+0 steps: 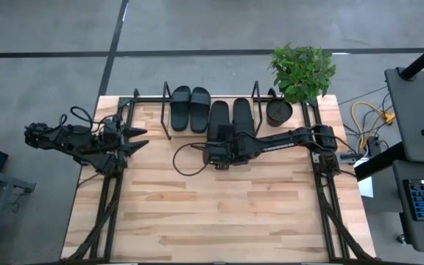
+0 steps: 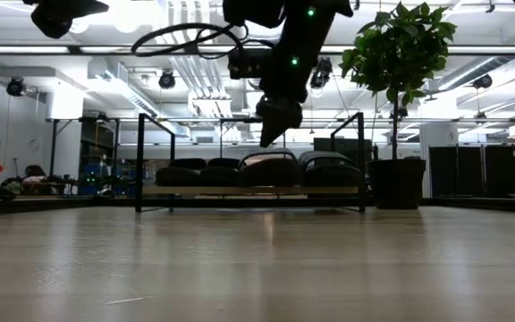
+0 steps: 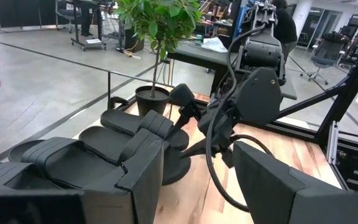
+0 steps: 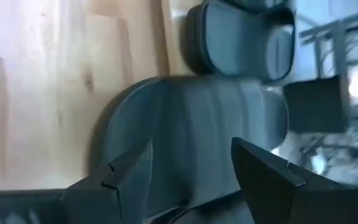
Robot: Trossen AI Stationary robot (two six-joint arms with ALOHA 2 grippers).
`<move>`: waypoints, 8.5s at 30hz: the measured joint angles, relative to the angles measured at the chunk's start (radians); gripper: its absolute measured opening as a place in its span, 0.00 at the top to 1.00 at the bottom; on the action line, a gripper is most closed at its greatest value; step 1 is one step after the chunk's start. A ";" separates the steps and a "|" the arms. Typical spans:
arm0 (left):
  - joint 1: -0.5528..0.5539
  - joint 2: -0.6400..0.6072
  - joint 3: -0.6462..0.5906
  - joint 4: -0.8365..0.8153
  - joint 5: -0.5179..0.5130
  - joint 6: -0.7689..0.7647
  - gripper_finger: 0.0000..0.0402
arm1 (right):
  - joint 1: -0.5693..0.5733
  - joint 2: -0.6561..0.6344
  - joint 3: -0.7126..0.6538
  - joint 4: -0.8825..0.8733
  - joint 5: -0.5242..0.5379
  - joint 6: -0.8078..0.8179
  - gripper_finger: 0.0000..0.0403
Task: Pick and place slides into the shelf
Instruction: Put the black slide on the shelf, then return to home position
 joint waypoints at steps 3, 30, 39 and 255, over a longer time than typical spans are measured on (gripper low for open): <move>0.000 -0.002 0.000 0.000 0.001 0.000 0.55 | -0.003 0.006 0.000 0.011 0.003 -0.070 0.48; 0.000 -0.006 0.000 -0.001 0.014 0.003 0.55 | -0.037 0.112 0.000 0.026 0.229 -0.213 0.71; 0.000 -0.010 0.000 0.000 0.024 0.003 0.55 | -0.036 0.112 0.000 0.028 0.290 -0.161 0.96; 0.172 0.158 -0.429 0.963 0.188 0.509 0.98 | -0.151 -1.999 -1.457 0.673 -0.685 -0.075 0.98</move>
